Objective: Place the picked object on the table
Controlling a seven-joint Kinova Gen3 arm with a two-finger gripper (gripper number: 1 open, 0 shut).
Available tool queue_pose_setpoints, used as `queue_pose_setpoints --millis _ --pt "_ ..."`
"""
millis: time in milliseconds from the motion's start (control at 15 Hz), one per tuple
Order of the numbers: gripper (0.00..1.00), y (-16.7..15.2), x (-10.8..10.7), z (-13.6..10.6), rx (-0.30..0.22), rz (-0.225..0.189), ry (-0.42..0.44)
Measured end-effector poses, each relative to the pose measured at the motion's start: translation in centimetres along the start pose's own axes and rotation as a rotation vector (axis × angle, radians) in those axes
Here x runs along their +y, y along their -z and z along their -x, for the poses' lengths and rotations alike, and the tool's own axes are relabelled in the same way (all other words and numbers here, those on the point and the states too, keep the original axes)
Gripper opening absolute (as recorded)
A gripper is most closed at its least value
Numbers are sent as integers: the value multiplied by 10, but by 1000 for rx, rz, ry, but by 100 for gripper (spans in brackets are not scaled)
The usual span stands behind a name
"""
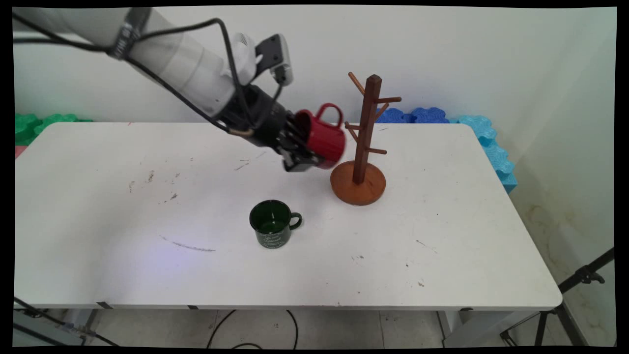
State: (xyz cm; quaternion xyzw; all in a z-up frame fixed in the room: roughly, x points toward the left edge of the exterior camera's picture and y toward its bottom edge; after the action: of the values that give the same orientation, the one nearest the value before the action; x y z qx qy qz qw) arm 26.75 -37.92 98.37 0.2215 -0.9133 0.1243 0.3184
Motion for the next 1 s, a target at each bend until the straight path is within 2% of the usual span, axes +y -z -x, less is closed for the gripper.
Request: queue_pose_setpoints --millis 333,600,1000 --pt "0 16 -30 15 -153 -29 -75" --pt "0 17 -56 24 -271 -46 -137" --pt "0 6 -84 35 -426 -41 -187"
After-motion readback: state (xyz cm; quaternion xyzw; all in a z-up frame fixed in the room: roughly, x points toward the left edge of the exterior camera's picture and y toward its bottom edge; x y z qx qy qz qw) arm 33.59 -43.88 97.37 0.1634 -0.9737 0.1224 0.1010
